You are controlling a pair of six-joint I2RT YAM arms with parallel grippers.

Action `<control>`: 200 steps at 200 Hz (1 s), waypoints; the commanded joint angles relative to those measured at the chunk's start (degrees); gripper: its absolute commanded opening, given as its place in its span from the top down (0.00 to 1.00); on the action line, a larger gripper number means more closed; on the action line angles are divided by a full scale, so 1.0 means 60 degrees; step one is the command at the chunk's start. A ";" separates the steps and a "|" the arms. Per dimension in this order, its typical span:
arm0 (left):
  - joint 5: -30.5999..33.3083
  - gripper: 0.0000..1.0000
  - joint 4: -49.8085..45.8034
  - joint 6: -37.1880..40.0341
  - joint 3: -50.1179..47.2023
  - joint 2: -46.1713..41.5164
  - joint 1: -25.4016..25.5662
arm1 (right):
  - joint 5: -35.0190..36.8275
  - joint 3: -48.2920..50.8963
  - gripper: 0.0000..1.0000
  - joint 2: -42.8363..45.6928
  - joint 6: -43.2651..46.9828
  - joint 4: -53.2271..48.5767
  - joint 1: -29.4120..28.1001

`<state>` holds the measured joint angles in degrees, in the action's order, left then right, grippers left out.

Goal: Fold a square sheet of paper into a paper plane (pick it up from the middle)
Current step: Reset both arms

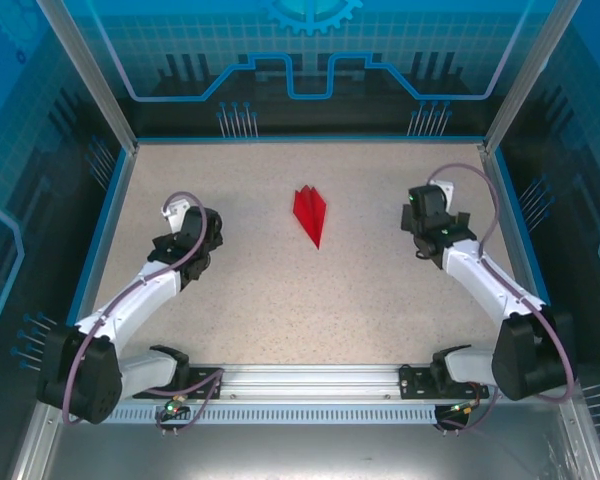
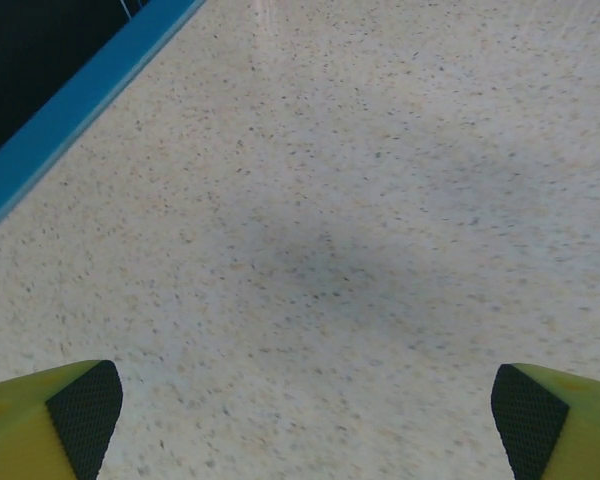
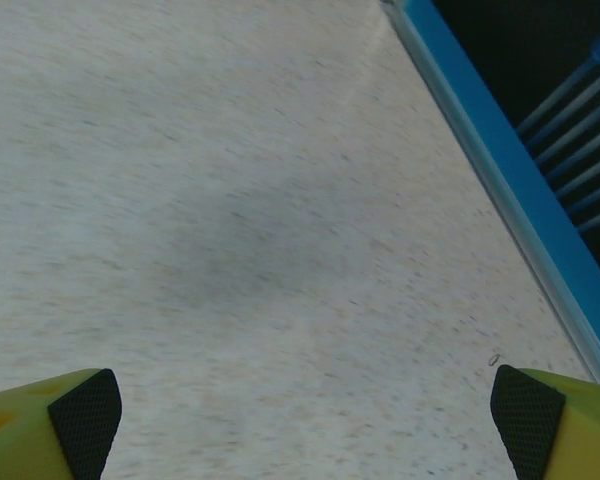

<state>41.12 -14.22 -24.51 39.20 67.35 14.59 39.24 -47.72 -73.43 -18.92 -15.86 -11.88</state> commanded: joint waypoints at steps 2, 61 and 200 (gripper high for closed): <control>0.0315 0.01 0.2581 0.1535 -0.0942 -0.0259 -0.0267 | -0.0081 0.1057 0.01 0.0063 0.0723 0.2575 0.0542; -0.2371 0.01 0.7176 0.2818 -0.3093 0.0247 -0.1369 | -0.1609 0.3109 0.01 -0.0708 0.2359 0.7200 0.0588; -0.5737 0.01 1.0682 0.3625 -0.3088 0.3106 -0.2483 | -0.4933 0.4092 0.01 -0.2101 0.3159 1.0324 0.1133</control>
<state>9.63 45.78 -2.98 18.06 83.05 0.51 13.06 -24.03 -85.43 -0.78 41.71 -6.11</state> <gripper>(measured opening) 0.986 0.992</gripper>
